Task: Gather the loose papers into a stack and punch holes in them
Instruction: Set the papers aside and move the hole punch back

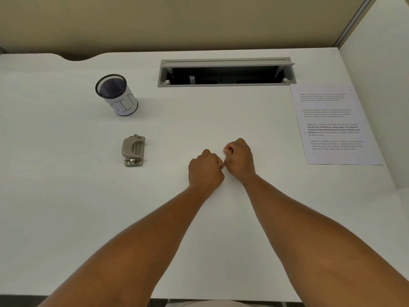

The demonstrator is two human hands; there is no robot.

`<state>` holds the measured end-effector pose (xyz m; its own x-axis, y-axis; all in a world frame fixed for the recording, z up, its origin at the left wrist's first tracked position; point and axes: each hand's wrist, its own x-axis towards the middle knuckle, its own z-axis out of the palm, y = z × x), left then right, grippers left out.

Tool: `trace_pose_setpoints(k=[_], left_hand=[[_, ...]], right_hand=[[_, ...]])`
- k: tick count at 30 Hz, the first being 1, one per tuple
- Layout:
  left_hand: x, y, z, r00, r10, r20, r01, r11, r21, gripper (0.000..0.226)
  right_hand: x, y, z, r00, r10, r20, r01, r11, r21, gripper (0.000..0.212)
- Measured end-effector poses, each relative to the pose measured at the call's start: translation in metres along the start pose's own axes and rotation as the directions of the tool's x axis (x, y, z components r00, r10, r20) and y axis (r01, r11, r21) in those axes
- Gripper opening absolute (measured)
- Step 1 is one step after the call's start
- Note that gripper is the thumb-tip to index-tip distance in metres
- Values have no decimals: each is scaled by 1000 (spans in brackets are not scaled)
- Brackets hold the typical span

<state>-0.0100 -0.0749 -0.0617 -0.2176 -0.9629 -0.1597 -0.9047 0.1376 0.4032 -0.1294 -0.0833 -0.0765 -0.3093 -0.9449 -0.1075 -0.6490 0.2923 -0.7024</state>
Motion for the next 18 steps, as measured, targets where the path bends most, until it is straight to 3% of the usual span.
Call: trace_pose_setpoints(k=[10,18], left_hand=[[5,-1,10,1000,-21,13,21,1000,0,15],[18,-20,-3,991,-137,-10,136,988,-78,18]], right_hand=[[-2,6,-4,1000,7,28,-7,1000,20,13],[-2,1,-12,999,25,47,-27,998,52,12]])
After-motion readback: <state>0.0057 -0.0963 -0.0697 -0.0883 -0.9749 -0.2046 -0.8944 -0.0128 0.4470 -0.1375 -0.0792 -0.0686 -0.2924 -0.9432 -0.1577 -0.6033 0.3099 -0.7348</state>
